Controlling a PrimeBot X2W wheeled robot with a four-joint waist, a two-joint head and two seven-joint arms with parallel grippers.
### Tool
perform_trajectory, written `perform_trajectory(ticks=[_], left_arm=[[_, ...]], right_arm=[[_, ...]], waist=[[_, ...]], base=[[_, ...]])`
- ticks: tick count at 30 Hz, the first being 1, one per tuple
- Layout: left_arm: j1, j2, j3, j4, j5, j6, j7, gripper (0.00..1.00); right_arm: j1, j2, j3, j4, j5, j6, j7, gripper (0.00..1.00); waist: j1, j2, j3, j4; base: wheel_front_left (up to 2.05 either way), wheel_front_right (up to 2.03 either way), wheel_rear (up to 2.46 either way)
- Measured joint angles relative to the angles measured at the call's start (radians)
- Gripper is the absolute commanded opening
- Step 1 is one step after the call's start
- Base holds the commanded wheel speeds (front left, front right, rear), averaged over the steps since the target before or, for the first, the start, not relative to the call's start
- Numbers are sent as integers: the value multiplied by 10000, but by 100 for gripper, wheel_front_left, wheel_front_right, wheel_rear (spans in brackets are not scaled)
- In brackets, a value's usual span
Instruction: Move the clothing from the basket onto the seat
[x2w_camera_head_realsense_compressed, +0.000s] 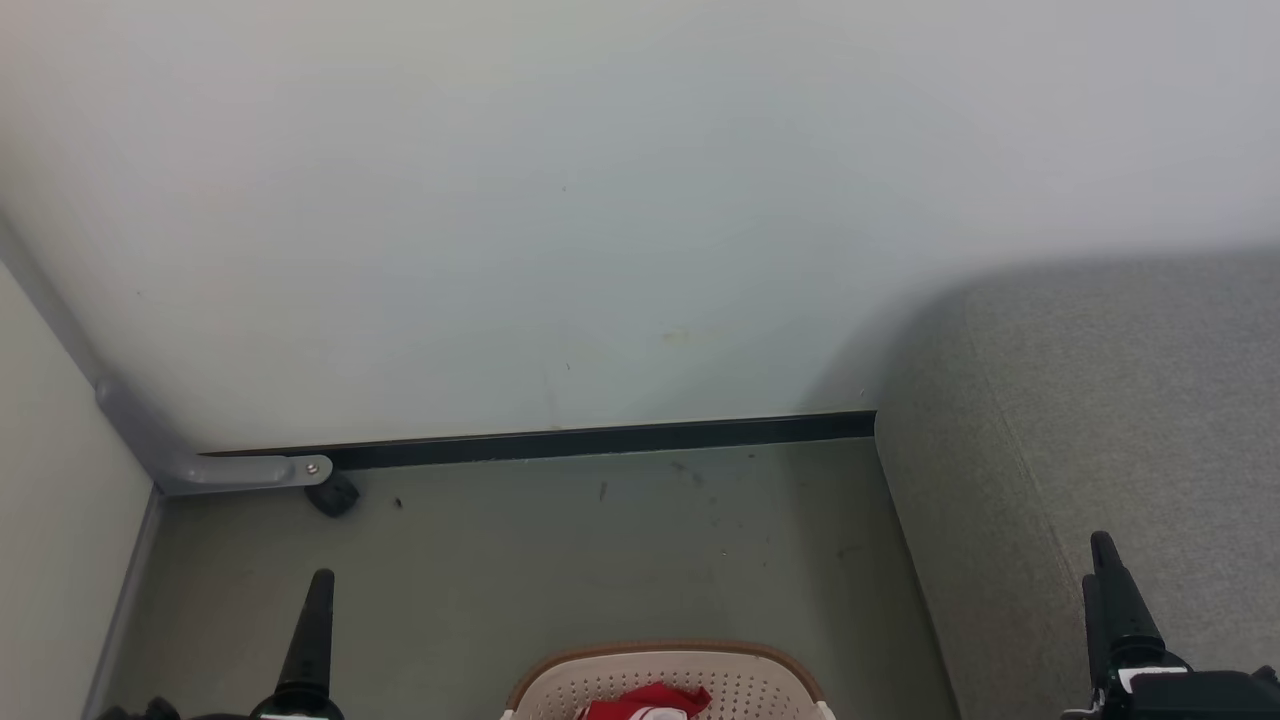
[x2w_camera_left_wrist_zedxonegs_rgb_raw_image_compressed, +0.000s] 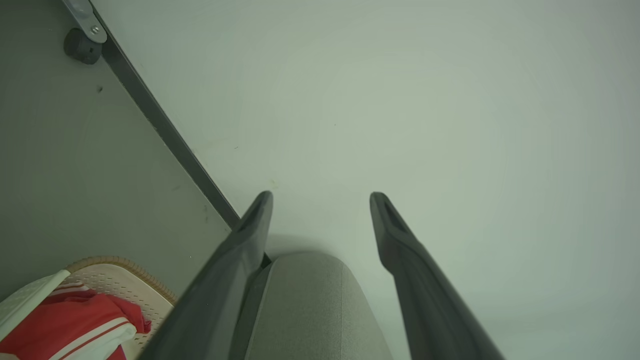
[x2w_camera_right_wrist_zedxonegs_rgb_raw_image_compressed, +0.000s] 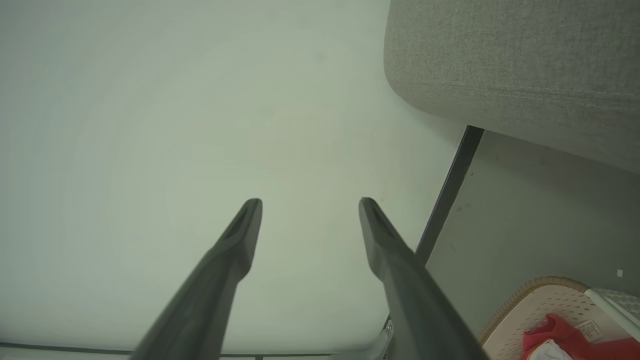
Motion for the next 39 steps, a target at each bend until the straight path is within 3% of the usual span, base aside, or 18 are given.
perform_trajectory(ticks=[17,27,39], left_arm=[[-237,564,-821,-226,3329,359,-616,100],[-268,821,-1237,-291,5252,792,-997,100],[-440,941,-1544,-362,7028,1141,-1406,100]], right_arm=[[-360,-968,1446,67,-2918,-4,-802,100],[-696,-1356,2188,282,-4704,-353,-1220,100],[-1033,-1605,2846,414,-6138,-527,-1661,100]], waist=[[0,0,42,15],[0,0,71,-10],[0,1,102,-11]], base=[[0,0,0],[0,0,0],[0,0,0]])
